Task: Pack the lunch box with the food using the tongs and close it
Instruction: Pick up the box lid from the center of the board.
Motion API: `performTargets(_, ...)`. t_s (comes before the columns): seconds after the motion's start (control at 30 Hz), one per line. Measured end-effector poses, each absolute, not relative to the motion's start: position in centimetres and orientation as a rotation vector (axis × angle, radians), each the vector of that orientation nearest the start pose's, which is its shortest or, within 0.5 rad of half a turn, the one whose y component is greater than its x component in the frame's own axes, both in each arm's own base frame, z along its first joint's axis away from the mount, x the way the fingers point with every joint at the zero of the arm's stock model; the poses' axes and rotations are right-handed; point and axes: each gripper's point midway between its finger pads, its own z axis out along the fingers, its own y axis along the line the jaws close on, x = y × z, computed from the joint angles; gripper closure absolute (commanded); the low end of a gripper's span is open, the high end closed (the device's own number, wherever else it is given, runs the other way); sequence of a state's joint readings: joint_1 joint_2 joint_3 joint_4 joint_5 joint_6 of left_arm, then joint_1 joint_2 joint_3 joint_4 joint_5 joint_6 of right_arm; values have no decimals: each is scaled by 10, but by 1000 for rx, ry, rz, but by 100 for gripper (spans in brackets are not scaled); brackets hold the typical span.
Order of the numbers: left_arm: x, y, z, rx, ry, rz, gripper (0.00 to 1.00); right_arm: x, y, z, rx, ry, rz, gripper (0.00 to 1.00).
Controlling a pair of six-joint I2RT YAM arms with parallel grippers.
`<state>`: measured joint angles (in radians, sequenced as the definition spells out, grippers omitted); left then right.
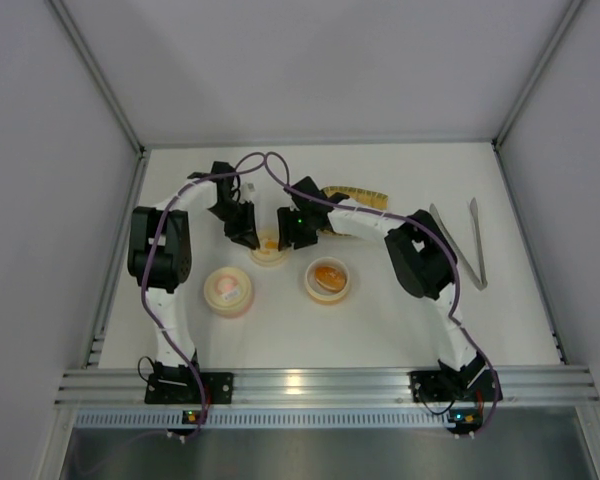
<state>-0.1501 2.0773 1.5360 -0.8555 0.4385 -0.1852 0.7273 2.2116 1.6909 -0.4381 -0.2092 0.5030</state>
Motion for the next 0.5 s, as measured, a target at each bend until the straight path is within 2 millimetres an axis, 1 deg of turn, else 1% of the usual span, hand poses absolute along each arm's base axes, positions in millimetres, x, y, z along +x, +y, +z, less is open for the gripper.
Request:
performTargets(0.13, 374, -139, 36, -2, 2957, -695, 76, 360, 396, 35, -369, 2647, 722, 51)
performTargets(0.23, 376, -140, 36, -12, 2950, -695, 75, 362, 399, 35, -364, 2645, 728, 54)
performTargets(0.37, 378, -141, 35, -27, 2943, -699, 75, 364, 401, 34, -356, 2647, 732, 60)
performTargets(0.5, 378, -140, 35, -38, 2943, -712, 78, 367, 402, 35, -354, 2643, 729, 62)
